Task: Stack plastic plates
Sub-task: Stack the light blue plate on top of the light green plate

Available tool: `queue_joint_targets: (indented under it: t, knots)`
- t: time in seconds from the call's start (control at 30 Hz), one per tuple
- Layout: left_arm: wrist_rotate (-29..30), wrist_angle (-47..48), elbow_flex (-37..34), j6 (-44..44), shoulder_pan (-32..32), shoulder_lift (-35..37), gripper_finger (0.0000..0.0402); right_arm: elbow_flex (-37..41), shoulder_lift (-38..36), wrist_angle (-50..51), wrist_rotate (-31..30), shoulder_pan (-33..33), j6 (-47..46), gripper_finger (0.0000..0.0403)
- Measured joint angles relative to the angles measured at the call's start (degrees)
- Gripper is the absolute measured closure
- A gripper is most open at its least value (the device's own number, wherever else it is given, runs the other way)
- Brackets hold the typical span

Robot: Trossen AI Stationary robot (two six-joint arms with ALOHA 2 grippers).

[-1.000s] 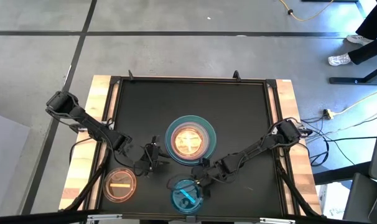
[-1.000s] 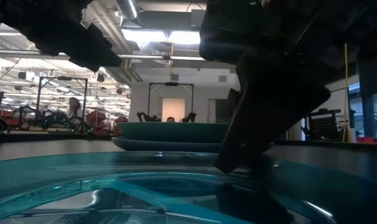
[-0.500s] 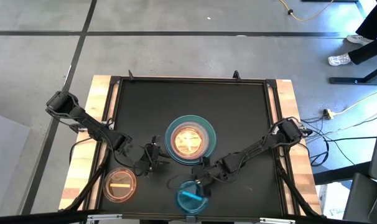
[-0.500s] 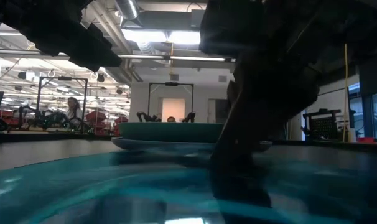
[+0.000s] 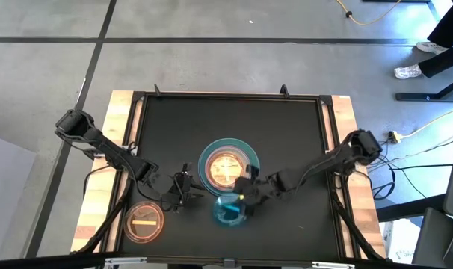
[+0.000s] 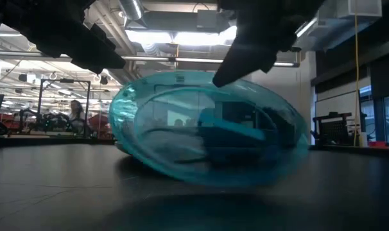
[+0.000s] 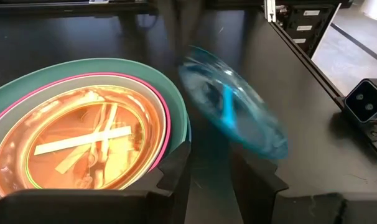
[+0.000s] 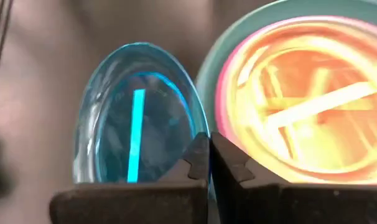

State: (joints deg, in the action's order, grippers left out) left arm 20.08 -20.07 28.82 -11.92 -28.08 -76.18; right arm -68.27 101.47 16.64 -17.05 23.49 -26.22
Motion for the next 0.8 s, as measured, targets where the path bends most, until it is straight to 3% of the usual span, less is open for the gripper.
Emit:
queue_joint_targets:
  t: [0.5,0.8]
  knots:
    - [0.0,0.0,0.0,0.0,0.0,0.0,0.0299,0.0,-6.3,4.8,0.1,-14.8,7.2,0.04]
    - [0.0,0.0,0.0,0.0,0.0,0.0,0.0299,0.4,-4.4,4.1,0.8,-20.1,7.5,0.04]
